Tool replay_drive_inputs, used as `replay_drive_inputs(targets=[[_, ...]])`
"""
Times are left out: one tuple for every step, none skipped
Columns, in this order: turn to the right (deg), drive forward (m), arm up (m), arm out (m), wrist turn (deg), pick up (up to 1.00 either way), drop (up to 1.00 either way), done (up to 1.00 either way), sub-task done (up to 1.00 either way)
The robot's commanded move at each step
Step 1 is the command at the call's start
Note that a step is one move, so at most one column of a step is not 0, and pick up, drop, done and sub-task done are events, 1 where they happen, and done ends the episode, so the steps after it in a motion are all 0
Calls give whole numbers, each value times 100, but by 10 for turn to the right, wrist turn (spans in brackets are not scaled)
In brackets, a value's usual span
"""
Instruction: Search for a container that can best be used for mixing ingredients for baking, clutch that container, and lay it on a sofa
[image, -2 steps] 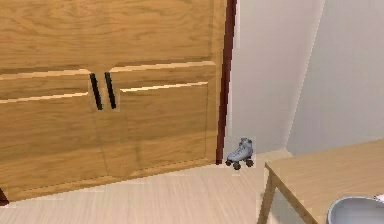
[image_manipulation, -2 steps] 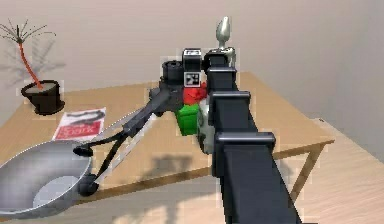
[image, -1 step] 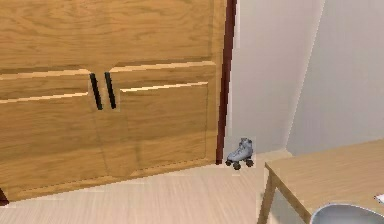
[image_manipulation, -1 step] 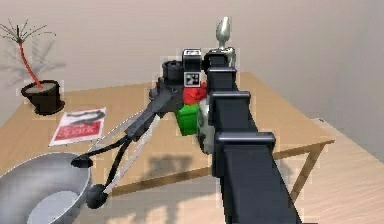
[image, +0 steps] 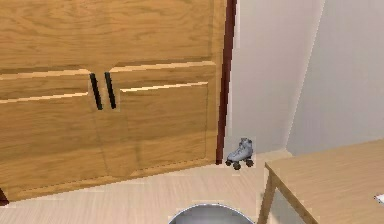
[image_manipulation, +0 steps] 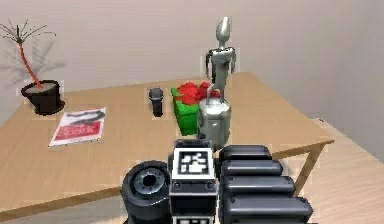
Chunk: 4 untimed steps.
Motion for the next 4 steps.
replay_drive_inputs(targets=[[-450,0,0,0,0,0,0,0,0],[-450,0,0,0,0,0,0,0,0],[-330,0,0,0,0,0,0,0,0],[-30,0,0,0,0,0,0,0,0]])
